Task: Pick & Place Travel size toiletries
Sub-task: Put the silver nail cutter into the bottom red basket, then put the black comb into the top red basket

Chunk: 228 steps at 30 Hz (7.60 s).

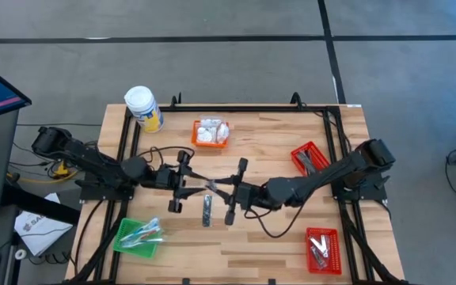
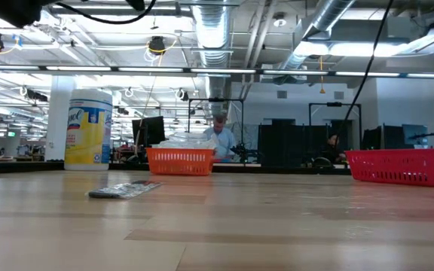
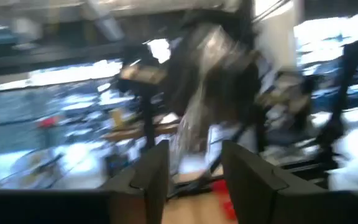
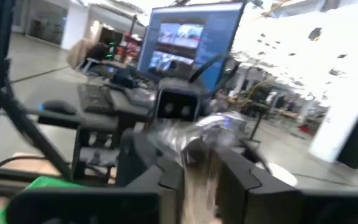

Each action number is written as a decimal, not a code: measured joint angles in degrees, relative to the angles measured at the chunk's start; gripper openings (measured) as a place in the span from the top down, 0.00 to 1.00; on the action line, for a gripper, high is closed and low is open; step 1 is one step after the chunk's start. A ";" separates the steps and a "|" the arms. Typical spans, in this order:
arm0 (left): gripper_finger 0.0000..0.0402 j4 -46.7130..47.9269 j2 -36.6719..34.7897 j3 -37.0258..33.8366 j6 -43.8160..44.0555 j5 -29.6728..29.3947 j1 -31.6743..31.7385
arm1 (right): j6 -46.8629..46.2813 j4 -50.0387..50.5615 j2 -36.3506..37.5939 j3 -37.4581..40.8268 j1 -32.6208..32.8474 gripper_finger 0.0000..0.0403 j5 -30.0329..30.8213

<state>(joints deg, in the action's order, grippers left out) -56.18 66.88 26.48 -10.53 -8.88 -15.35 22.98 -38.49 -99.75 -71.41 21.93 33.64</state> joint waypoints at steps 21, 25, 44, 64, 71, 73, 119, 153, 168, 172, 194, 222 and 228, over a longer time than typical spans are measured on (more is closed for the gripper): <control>0.44 15.80 -11.79 0.02 -1.15 -22.21 -1.70 | -43.30 61.54 17.81 0.87 4.66 0.98 9.32; 0.45 15.77 -11.79 0.02 -1.17 -22.19 -1.70 | -63.81 78.70 21.71 0.87 8.91 0.98 7.41; 0.47 15.97 -11.66 0.02 0.33 -22.17 -0.74 | -116.06 109.54 16.34 0.87 23.36 0.98 -12.66; 0.47 17.82 -11.66 0.02 -0.18 -22.15 3.46 | -138.62 100.56 10.73 2.31 41.57 0.98 -23.62; 0.47 17.77 -10.32 0.00 -0.11 -22.16 5.31 | -135.74 100.06 7.34 2.38 39.27 0.98 -29.41; 0.47 17.82 -9.58 0.08 -0.11 -22.13 5.27 | -133.77 99.19 6.41 2.38 38.29 0.98 -30.47; 0.47 21.87 -9.06 0.02 8.66 -17.49 4.37 | -115.48 100.62 18.60 12.15 29.32 0.52 -20.12; 1.00 49.47 5.34 -0.02 32.40 16.09 6.23 | -53.40 51.83 2.15 12.19 2.65 0.79 -7.31; 1.00 51.55 24.24 7.04 34.52 25.58 7.54 | -51.34 48.07 -1.88 12.15 -0.08 1.00 -3.31; 1.00 51.30 30.40 10.86 33.24 29.75 7.52 | -51.47 43.48 -1.74 14.48 -0.35 1.00 -3.27; 1.00 40.34 33.45 18.50 22.89 15.81 7.24 | -47.15 -4.01 5.75 39.75 -0.60 1.00 -8.54; 1.00 46.78 33.36 18.42 24.28 17.72 8.04 | -53.59 15.70 -9.49 25.39 -3.17 1.00 -14.35; 1.00 47.47 33.36 18.42 22.50 17.72 7.89 | -53.47 15.58 -10.33 24.45 -3.90 1.00 -14.61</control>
<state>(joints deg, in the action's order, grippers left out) -8.71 100.25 44.91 11.97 8.84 -7.46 -30.49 -22.91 -110.08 -46.96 18.03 19.03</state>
